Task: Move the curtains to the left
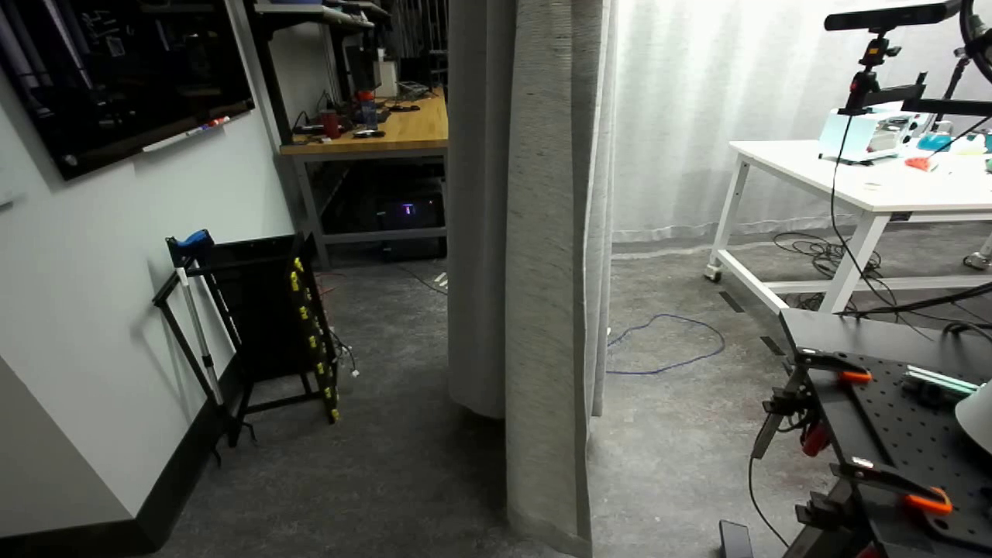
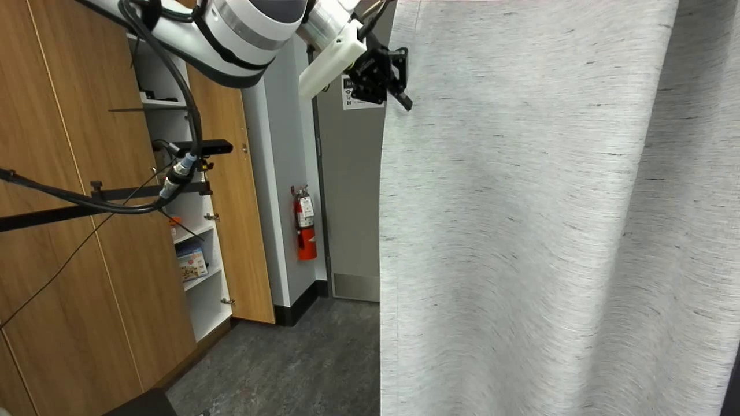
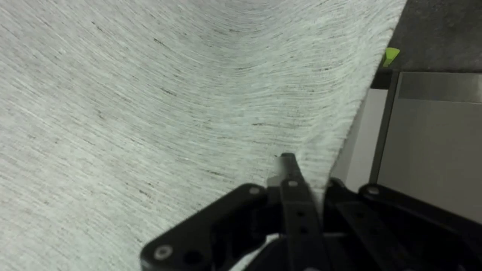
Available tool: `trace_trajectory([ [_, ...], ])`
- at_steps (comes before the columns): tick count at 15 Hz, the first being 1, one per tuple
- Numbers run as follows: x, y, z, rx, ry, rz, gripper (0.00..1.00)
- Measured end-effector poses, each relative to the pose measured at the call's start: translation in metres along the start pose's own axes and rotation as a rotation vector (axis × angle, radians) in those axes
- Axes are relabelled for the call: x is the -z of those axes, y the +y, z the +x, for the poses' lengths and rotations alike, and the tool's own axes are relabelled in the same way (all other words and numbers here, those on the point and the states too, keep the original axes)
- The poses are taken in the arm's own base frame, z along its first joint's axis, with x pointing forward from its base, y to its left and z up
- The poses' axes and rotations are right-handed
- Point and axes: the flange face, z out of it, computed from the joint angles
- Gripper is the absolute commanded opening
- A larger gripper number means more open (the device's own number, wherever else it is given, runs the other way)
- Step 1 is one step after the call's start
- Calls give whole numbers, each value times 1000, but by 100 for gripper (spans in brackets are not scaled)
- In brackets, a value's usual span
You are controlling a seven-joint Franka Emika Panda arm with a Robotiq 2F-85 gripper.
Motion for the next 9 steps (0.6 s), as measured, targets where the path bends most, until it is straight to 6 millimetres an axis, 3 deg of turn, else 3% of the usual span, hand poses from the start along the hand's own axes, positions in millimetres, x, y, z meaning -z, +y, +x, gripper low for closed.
trace_trajectory([
  [6,16,-30,12,90,36,-1,1],
  [9,12,-60,4,162,9,13,1],
])
